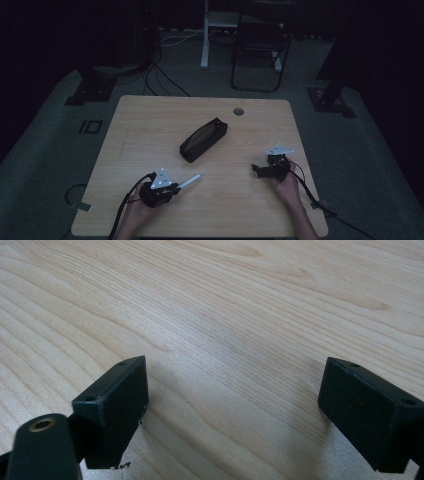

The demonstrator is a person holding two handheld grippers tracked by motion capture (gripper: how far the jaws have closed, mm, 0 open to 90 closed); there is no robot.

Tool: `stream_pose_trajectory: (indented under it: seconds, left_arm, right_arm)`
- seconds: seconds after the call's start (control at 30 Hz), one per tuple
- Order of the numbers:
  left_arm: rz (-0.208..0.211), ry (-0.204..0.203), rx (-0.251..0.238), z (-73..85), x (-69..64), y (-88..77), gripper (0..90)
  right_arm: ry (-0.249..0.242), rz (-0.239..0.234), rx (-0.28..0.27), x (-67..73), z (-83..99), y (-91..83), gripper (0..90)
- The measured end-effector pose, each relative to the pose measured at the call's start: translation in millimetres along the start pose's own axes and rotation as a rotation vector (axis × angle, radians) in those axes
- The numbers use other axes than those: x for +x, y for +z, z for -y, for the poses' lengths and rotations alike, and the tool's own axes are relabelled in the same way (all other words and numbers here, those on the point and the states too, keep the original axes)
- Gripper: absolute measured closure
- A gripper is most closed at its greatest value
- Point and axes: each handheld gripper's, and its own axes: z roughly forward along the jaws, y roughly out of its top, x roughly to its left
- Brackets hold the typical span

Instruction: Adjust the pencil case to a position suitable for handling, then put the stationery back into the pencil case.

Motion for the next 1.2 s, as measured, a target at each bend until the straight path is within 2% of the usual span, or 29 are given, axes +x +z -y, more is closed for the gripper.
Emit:
stream_pose_trajectory:
  seconds: [0.5,0.8,1.2]
  left_arm:
    - [-0.011,-0.01,-0.027,-1.4,1.6,-5.6,78.8]
    - [-0.016,-0.021,-0.061,-3.6,2.7,-11.2,78.7]
    - [-0.021,-0.018,-0.075,-5.7,0.8,-14.8,78.7]
  right_arm:
    - [0.0,0.0,0.0,0.0,0.0,0.0,12.8]
    - [0.0,0.0,0.0,0.0,0.0,0.0,12.8]
    - [0.0,0.0,0.0,0.0,0.0,0.0,12.8]
